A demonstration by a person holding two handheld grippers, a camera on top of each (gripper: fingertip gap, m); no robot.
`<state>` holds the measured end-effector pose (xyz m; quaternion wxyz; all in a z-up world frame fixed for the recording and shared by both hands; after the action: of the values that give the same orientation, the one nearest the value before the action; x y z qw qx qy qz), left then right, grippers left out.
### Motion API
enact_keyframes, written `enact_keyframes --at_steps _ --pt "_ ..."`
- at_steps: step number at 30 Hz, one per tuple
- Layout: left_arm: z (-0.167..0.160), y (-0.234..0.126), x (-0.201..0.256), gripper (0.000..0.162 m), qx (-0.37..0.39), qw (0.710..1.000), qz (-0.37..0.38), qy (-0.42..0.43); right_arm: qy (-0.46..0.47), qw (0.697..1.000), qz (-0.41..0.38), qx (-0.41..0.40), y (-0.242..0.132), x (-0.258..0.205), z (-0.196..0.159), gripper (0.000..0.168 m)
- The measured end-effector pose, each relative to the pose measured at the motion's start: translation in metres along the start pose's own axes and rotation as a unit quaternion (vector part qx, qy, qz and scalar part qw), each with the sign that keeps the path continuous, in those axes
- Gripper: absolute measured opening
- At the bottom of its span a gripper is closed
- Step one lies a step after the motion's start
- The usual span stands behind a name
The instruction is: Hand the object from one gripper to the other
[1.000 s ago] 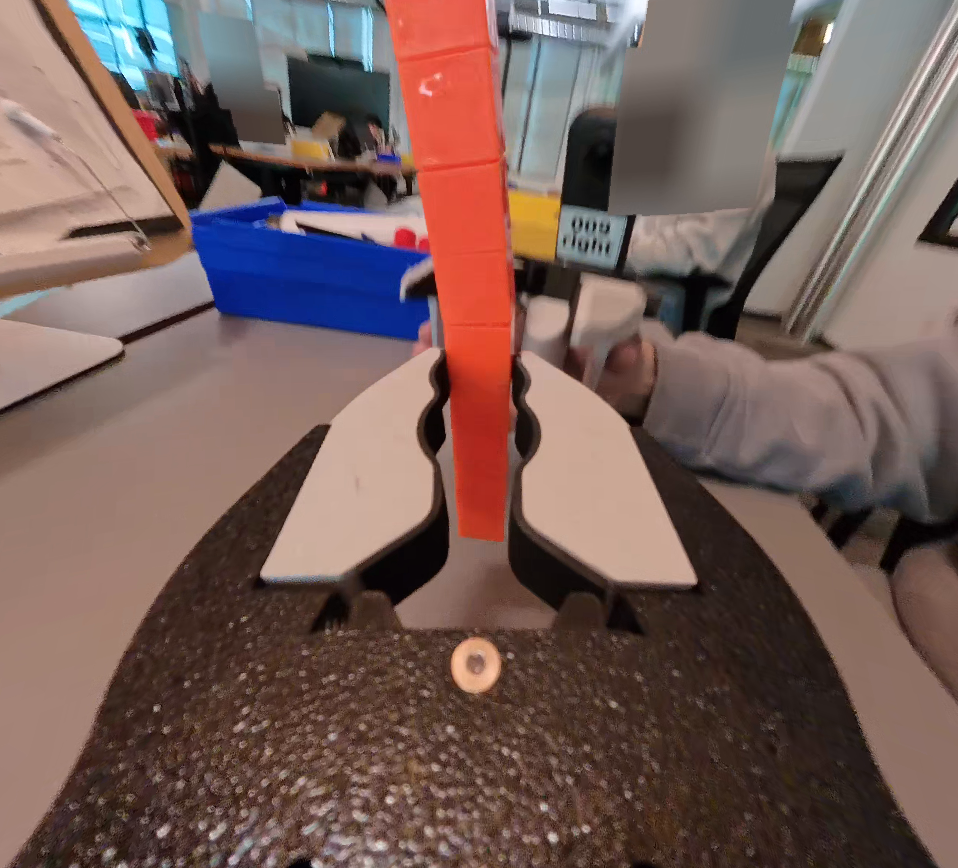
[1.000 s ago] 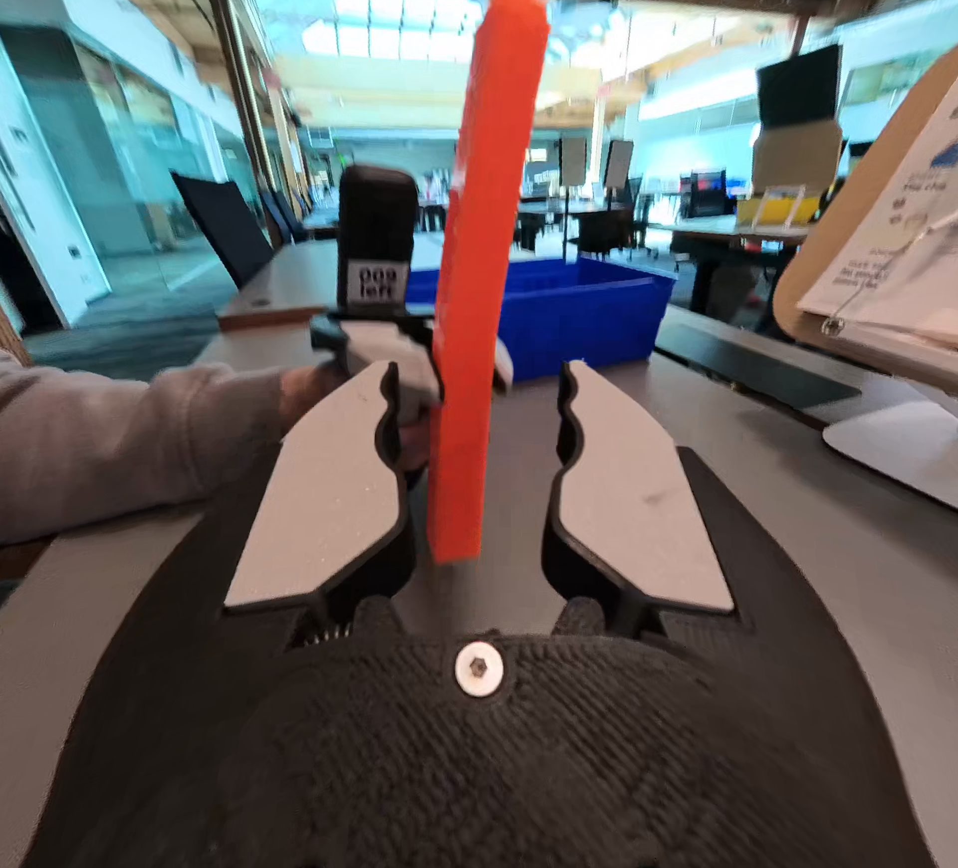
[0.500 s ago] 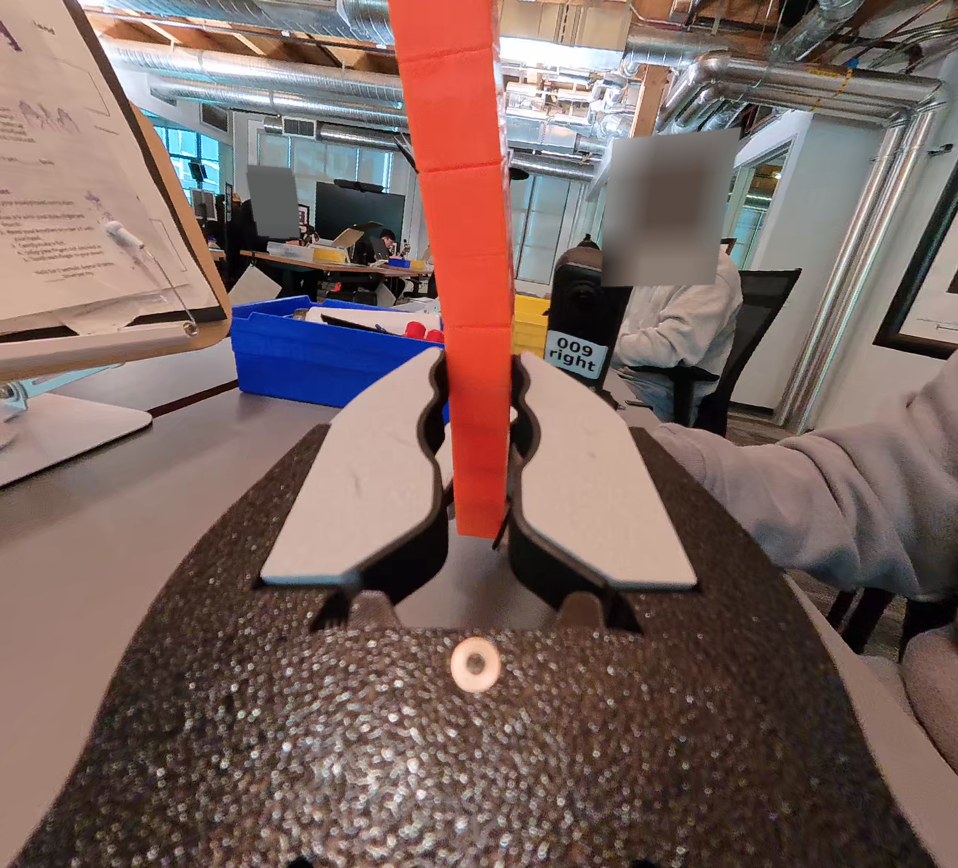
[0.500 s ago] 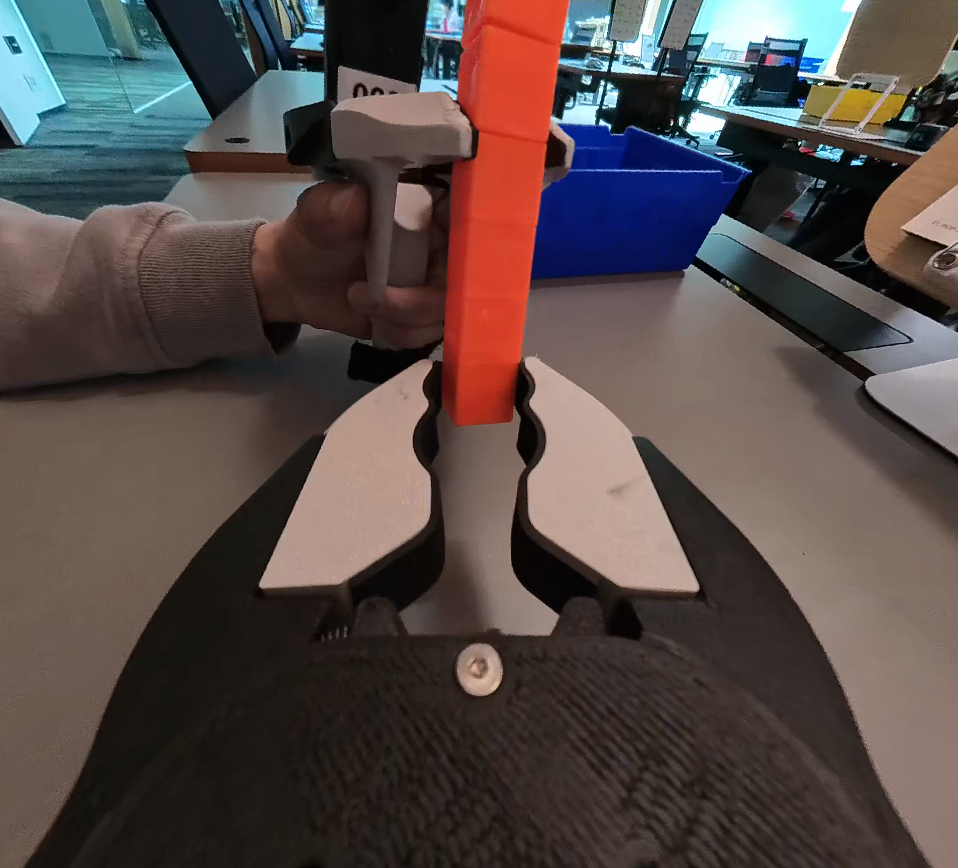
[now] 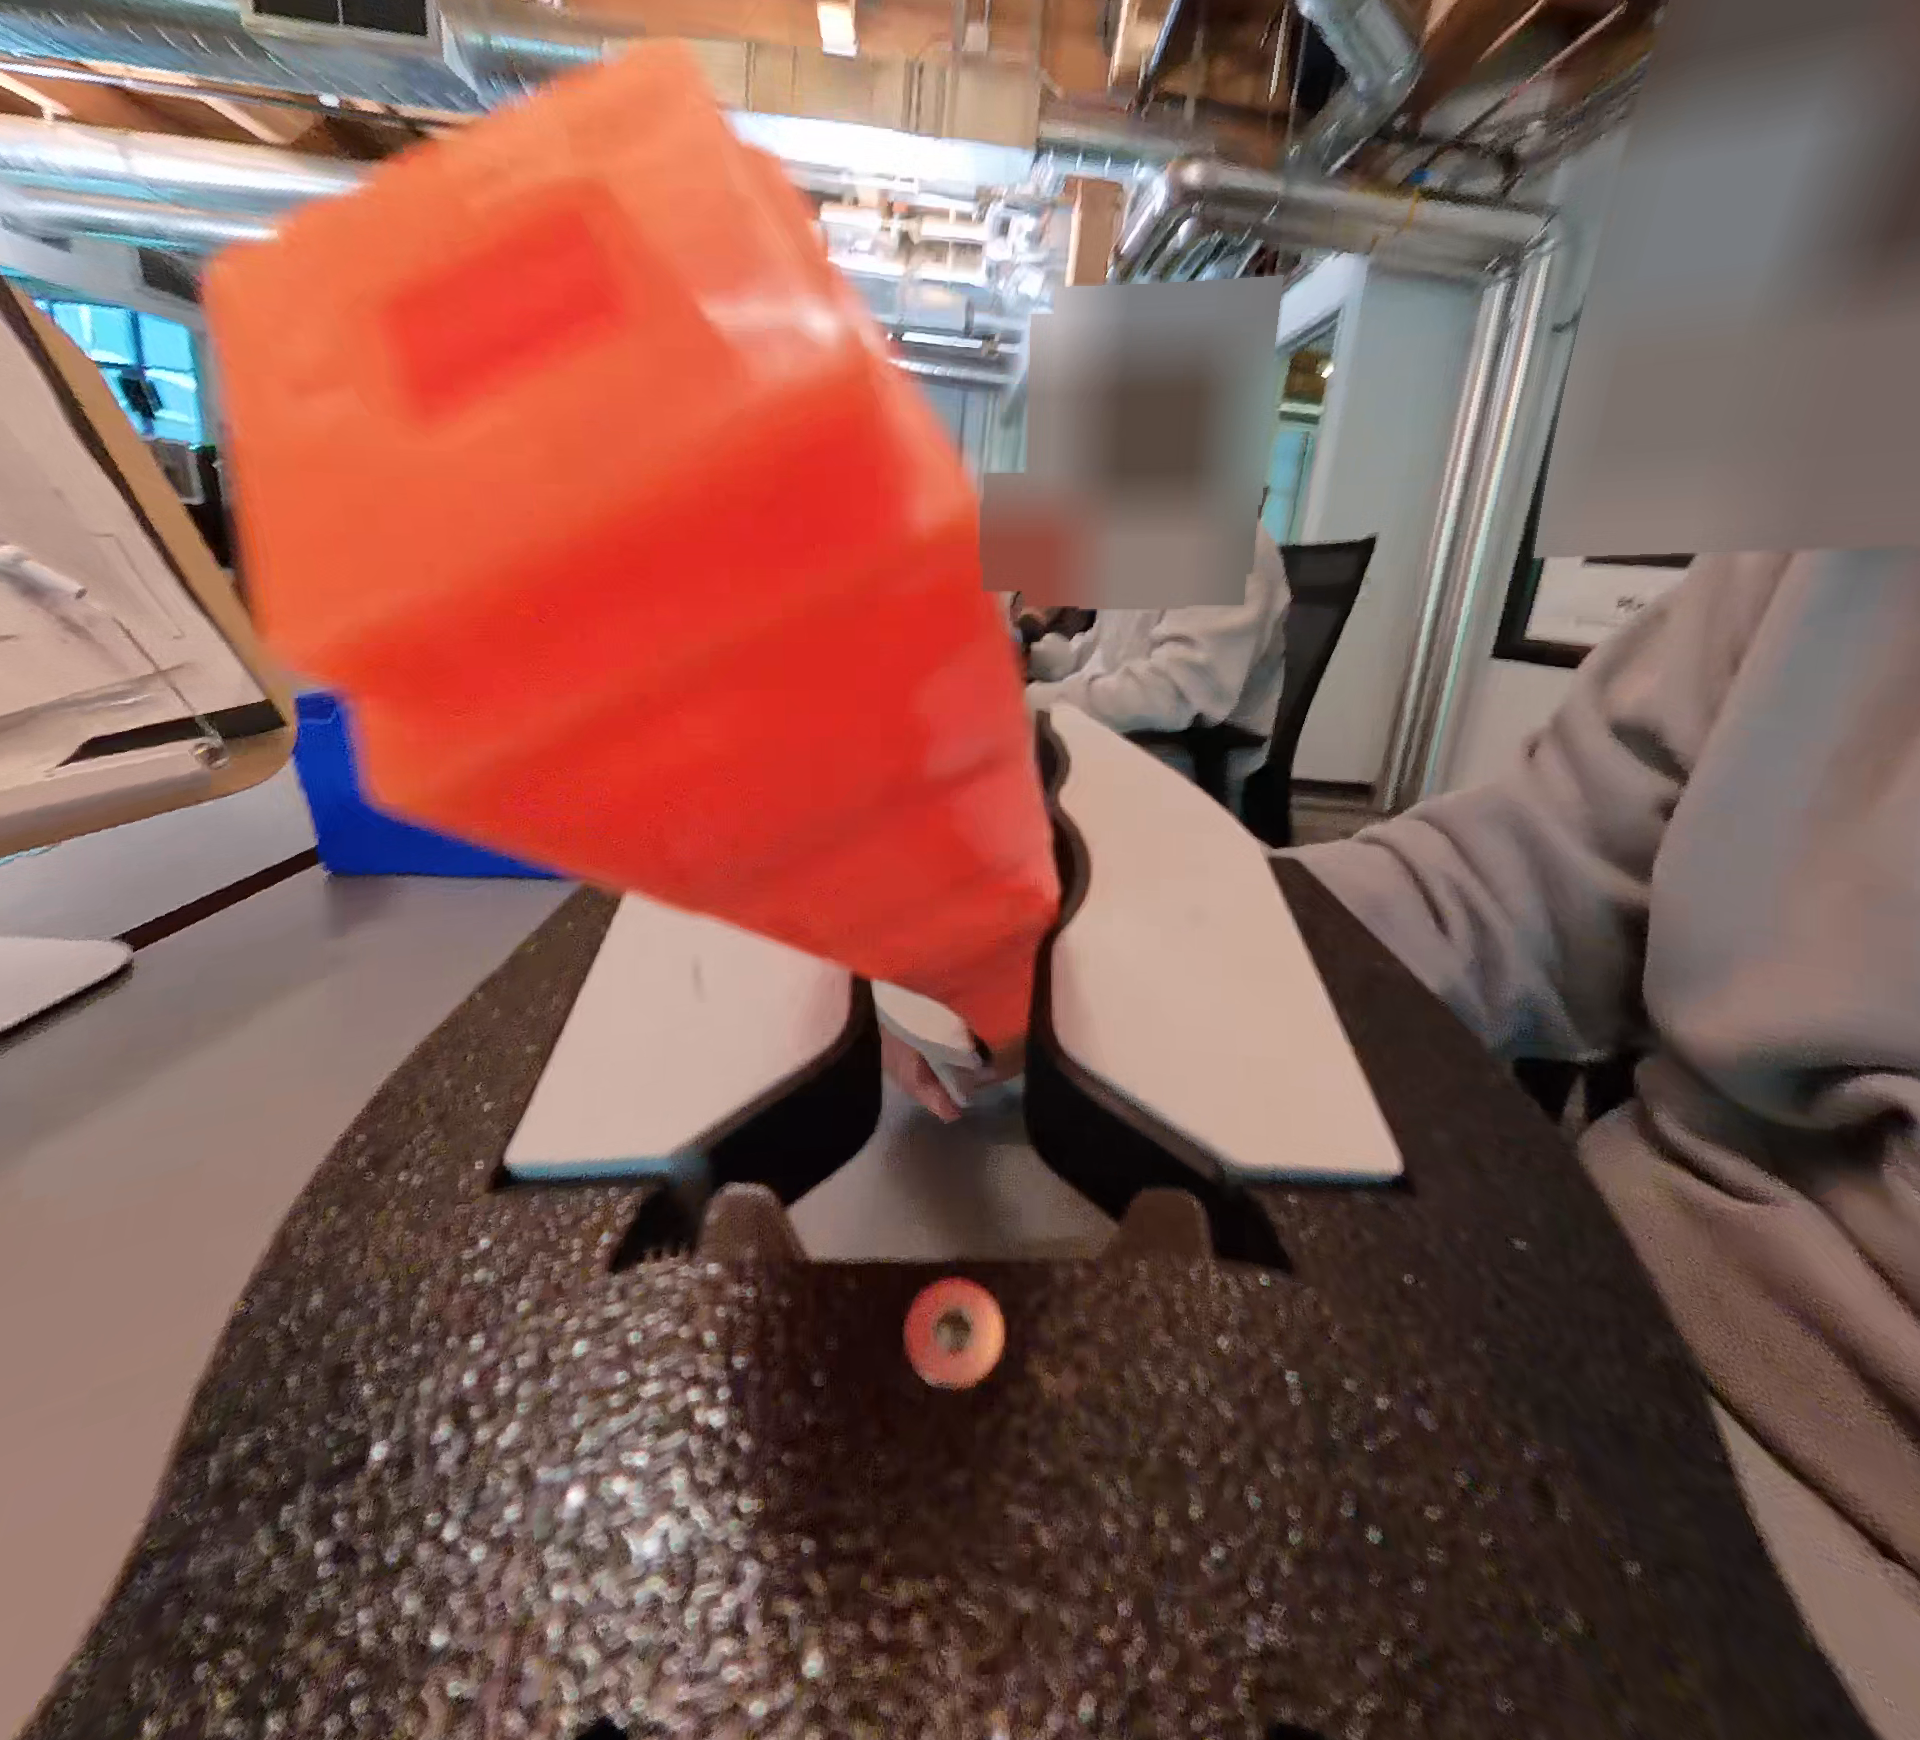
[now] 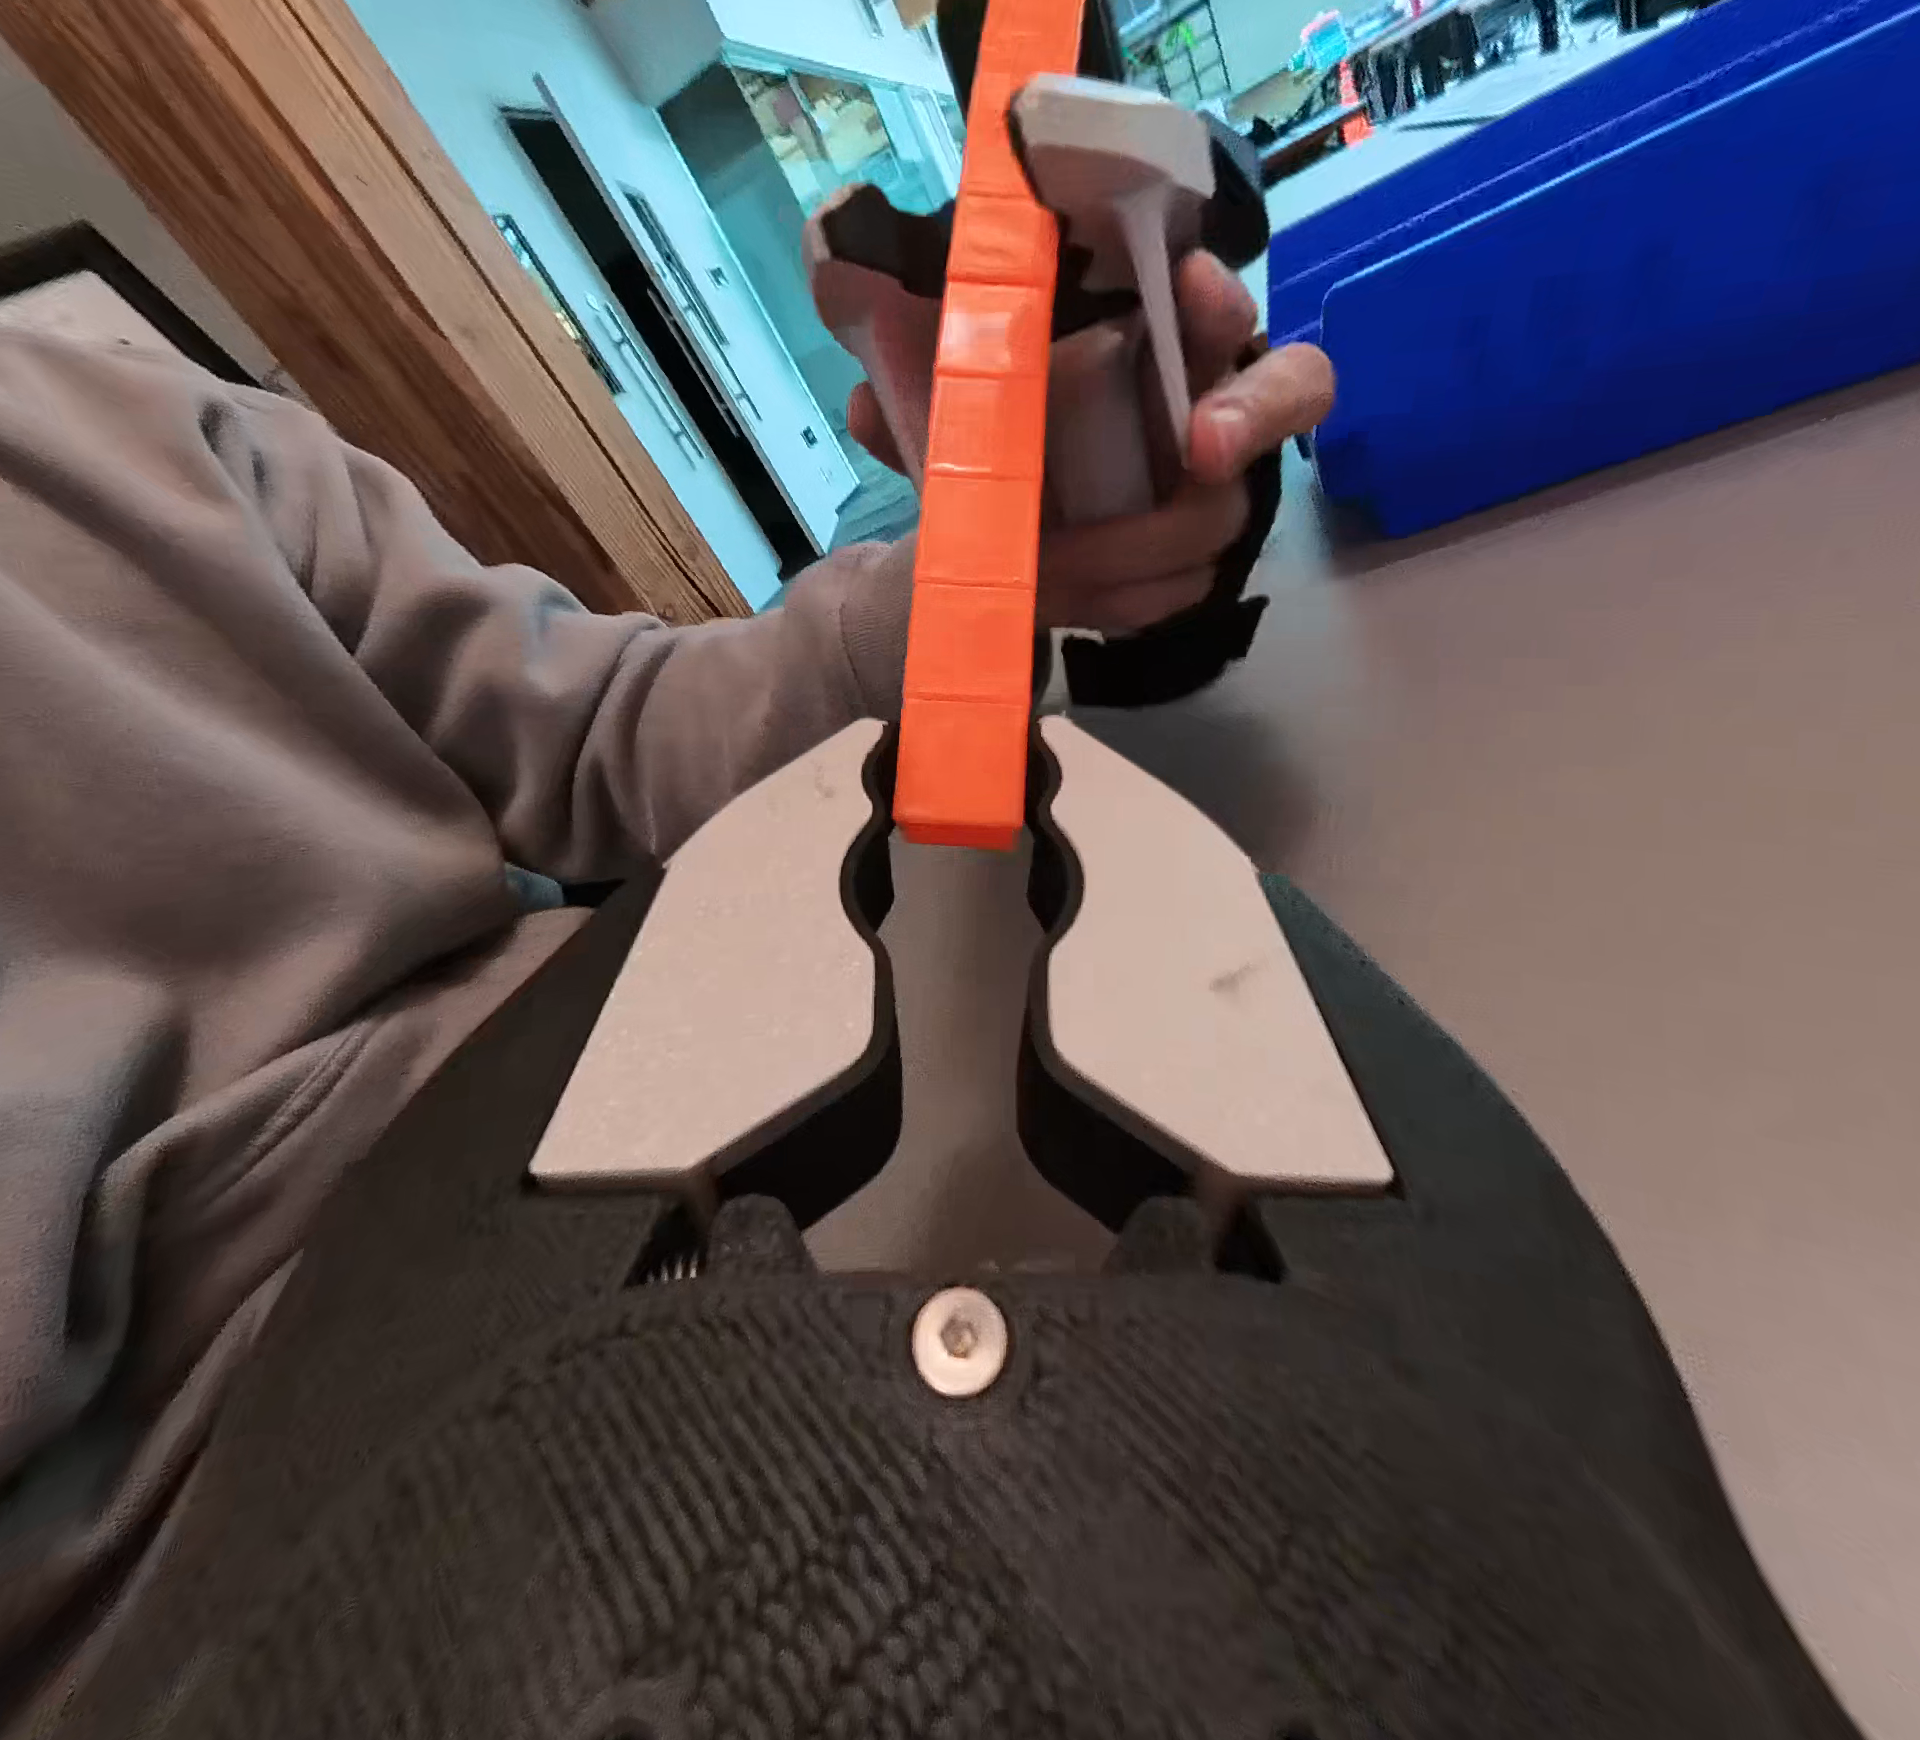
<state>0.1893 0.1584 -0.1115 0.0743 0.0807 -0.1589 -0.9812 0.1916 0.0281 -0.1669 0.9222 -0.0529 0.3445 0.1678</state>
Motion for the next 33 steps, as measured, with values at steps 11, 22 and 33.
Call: enact_keyframes --at_steps 11,22,33 --pt "-0.018 0.004 -0.028 0.027 -0.061 0.986 0.153 -0.036 -0.392 0.852 -0.347 0.005 0.002 0.015 0.007 0.038" --pt "-0.015 0.009 -0.014 0.069 -0.081 0.99 0.112 0.017 -0.201 0.954 -0.199 0.103 -0.007 0.002 0.024 0.022" --pt "-0.007 -0.005 -0.018 0.028 -0.064 0.992 0.111 0.0 -0.101 0.983 -0.116 0.105 -0.024 0.004 0.024 0.022"
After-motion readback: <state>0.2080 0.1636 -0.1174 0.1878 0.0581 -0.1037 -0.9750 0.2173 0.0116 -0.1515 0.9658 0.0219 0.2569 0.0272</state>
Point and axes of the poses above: each gripper's, where its closed fingertips meet, y out along the fingers, z out of its top, x = y × z across the jaws, the point moved 6 cm from there along -y, back along the fingers, and after that the axes turned 14 degrees about y, right-handed, at the moved point
